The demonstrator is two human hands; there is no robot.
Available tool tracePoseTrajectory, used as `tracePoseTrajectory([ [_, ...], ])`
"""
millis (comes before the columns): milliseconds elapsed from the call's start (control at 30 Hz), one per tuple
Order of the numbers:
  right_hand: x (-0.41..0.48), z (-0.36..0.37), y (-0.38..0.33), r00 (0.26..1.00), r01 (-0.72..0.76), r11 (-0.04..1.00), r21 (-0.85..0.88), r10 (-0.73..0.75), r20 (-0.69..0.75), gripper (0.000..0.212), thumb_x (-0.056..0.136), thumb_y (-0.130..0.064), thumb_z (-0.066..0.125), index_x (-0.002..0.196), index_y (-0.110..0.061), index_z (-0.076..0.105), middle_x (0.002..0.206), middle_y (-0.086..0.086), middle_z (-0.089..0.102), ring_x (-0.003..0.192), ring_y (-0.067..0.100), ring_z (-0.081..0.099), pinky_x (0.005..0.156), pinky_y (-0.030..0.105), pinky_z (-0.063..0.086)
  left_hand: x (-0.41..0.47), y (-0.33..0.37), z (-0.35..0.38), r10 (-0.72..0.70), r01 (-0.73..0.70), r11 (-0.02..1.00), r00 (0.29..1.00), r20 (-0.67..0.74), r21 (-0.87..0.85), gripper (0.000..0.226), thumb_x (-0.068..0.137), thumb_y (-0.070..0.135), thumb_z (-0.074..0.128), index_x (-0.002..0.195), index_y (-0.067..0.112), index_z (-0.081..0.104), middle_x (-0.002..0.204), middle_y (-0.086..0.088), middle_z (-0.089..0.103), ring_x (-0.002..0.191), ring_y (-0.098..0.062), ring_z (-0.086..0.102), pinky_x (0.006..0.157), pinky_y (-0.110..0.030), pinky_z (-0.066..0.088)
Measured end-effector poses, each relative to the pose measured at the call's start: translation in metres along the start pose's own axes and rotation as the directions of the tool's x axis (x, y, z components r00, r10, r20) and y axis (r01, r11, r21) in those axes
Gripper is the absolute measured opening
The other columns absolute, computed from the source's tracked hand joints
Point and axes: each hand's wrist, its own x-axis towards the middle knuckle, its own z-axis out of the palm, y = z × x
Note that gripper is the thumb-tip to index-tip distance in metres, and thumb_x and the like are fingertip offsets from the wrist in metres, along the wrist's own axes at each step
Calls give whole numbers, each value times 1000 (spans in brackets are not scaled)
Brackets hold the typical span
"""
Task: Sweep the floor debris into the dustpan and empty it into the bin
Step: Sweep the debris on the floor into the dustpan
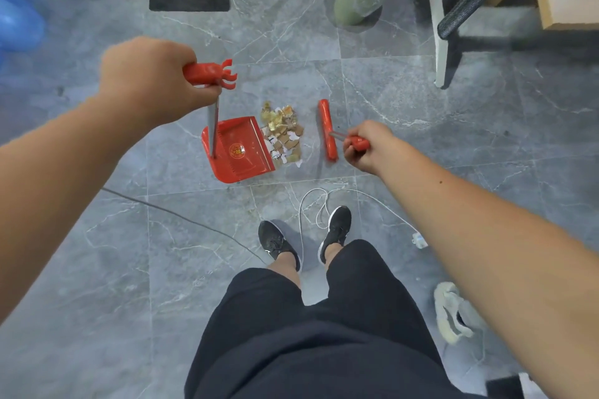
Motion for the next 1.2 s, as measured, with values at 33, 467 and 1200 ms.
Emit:
tracePoseTrajectory([
  [33,0,-1,1,1000,1,1000,-4,-1,-10,14,98,1,35,91,-6,45,69,9,46,49,8,39,35,11,33,-3,0,0,-5,5,1000,1000,0,-3,46,81,58,70,64,17,59,55,-3,50,52,-25,47,52,-25,30],
  [467,12,-22,22,998,-4,1000,7,4,-62,29,90,7,34,107,-10,49,71,8,47,32,10,43,34,14,34,-18,5,-20,-207,207,978,978,-29,-3,56,80,67,65,65,14,57,61,-12,56,61,-36,55,58,-36,45],
  [1200,-55,109,75,967,-40,794,-606,183,176,9,98,-4,43,89,-4,47,50,8,53,42,10,46,33,12,35,-115,-61,-11,-288,288,958,957,19,12,46,78,59,70,63,17,58,59,-1,52,63,-30,53,59,-32,37],
])
